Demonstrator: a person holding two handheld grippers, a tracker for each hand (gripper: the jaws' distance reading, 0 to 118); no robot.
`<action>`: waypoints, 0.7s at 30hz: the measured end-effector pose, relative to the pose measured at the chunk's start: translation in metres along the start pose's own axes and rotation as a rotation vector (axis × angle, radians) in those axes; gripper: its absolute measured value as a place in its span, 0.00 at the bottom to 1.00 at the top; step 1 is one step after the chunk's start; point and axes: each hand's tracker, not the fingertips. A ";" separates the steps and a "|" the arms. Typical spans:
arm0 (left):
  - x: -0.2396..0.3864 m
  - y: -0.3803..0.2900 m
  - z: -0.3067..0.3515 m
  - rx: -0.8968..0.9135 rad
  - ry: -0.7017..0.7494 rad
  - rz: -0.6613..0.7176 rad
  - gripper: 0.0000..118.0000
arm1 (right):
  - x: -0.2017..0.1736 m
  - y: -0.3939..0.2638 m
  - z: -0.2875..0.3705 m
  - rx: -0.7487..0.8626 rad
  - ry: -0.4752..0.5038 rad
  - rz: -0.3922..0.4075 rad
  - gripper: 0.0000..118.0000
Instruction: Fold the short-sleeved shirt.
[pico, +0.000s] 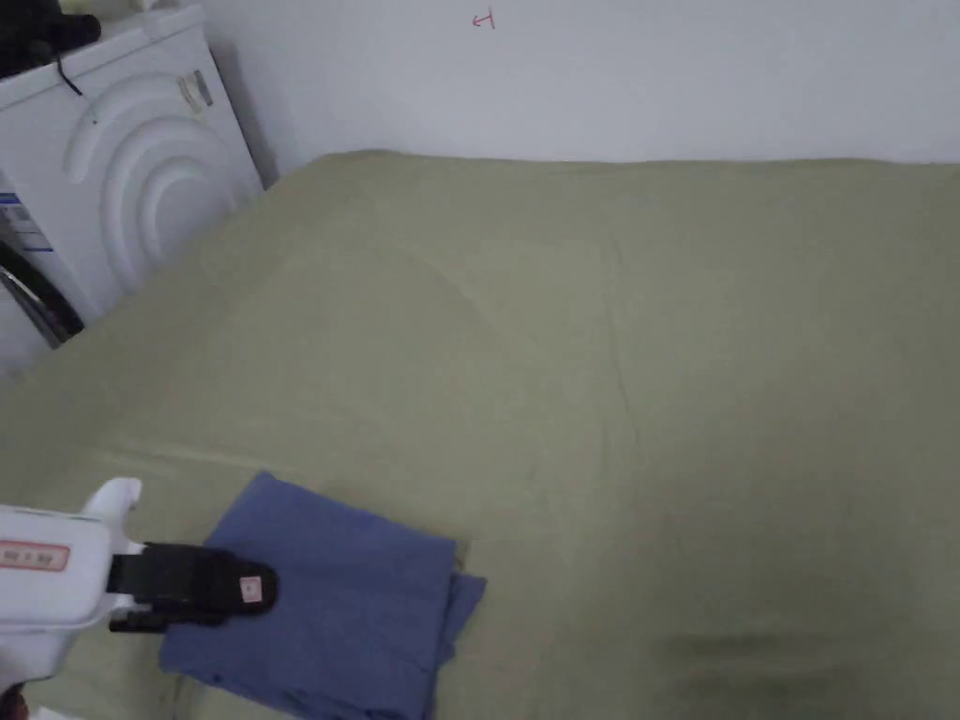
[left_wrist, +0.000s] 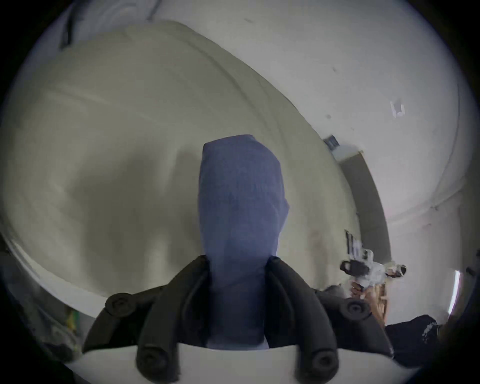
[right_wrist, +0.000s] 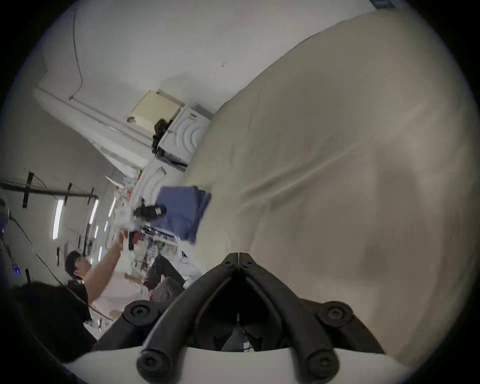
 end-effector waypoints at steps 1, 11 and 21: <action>-0.018 0.012 0.013 -0.007 0.001 0.004 0.24 | -0.004 -0.001 -0.004 -0.024 -0.007 0.008 0.00; -0.145 0.051 0.066 0.011 0.585 0.202 0.57 | -0.006 -0.024 -0.015 -0.111 -0.100 -0.011 0.00; -0.058 0.017 0.179 0.451 0.713 0.131 0.47 | -0.051 -0.018 0.062 0.025 -0.141 0.133 0.00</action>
